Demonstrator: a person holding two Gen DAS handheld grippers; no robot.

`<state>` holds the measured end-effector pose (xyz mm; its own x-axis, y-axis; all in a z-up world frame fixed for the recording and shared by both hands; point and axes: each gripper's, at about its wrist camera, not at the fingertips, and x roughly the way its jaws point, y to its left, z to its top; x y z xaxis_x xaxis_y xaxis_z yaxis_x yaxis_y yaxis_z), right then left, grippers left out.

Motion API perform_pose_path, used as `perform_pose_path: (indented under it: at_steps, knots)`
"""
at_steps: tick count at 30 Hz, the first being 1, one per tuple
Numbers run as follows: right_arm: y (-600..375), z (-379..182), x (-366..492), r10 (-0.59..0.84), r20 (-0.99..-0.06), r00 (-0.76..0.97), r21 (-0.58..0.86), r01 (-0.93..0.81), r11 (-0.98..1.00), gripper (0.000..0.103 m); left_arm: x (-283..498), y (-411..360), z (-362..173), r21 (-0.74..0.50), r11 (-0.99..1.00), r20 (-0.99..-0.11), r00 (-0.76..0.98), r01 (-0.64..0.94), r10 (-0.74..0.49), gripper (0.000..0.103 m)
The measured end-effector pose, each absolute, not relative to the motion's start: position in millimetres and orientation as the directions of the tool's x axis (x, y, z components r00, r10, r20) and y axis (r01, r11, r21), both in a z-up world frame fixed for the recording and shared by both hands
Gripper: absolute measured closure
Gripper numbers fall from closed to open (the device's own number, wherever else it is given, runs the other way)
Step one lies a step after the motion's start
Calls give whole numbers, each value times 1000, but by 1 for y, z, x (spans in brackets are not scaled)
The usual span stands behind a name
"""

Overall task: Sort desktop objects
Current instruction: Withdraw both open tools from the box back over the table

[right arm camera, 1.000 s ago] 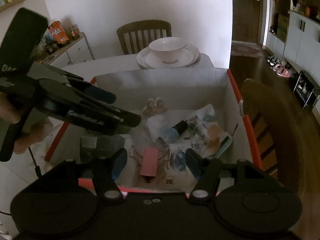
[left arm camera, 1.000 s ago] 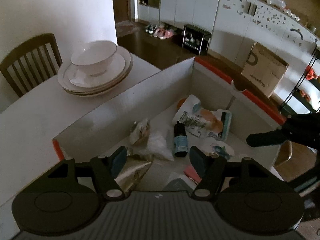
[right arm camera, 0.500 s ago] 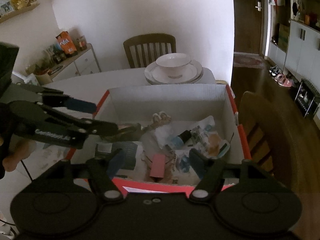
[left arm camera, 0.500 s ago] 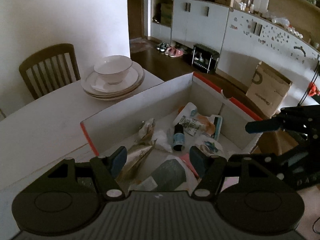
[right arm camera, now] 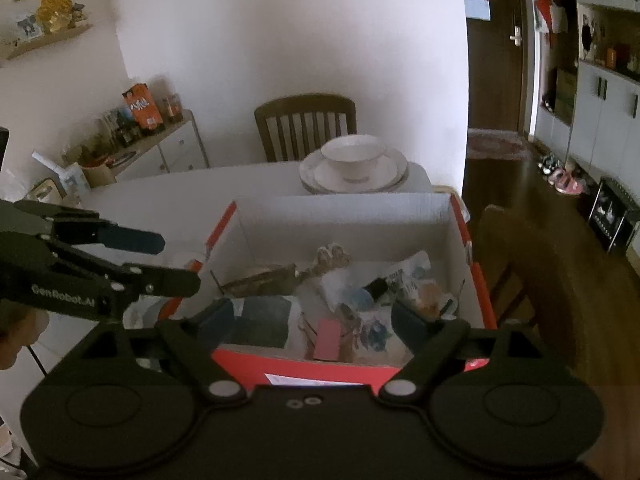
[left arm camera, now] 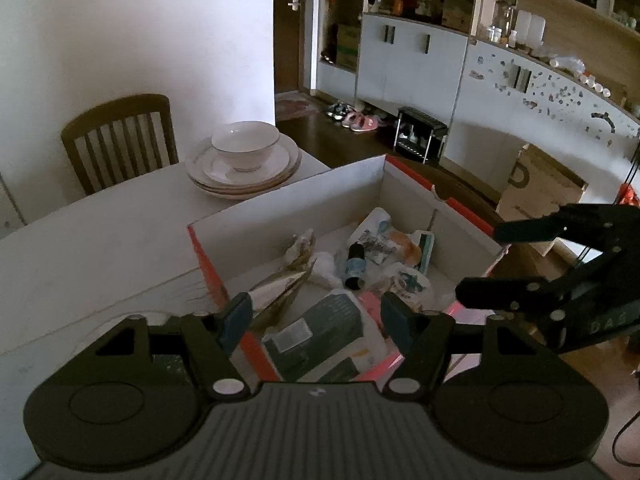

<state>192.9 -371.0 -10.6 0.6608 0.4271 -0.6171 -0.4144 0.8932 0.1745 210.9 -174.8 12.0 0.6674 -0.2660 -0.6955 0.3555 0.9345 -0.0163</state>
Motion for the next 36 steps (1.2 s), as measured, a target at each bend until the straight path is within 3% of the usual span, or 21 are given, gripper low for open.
perform_pose_path:
  at_steps: [2,5,8,12,28,36]
  knots:
    - [-370,-9,189,432,-606,668,174,-419,891,15,206,-173,12,-12,937,-690,675,348,-260,28]
    - [-369,-9,183,426,-596,681,163,-416,895,9,200,-169,12,-14,942,-685,683,334,-252,18]
    - [-371,-10,178,422,-589,690,171,-404,899,7,196,-166,9,-19,948,-685,687,317,-243,17]
    - [-373,-13,169,416,-577,703,175,-391,904,3,189,-163,7,-26,952,-676,695,306,-243,0]
    - [-376,-6,135,405,-491,771,185,-362,914,1,153,-173,7,-18,946,-644,720,323,-258,0]
    - [-376,-8,129,403,-491,772,198,-352,915,1,145,-171,7,-6,955,-631,740,295,-233,0]
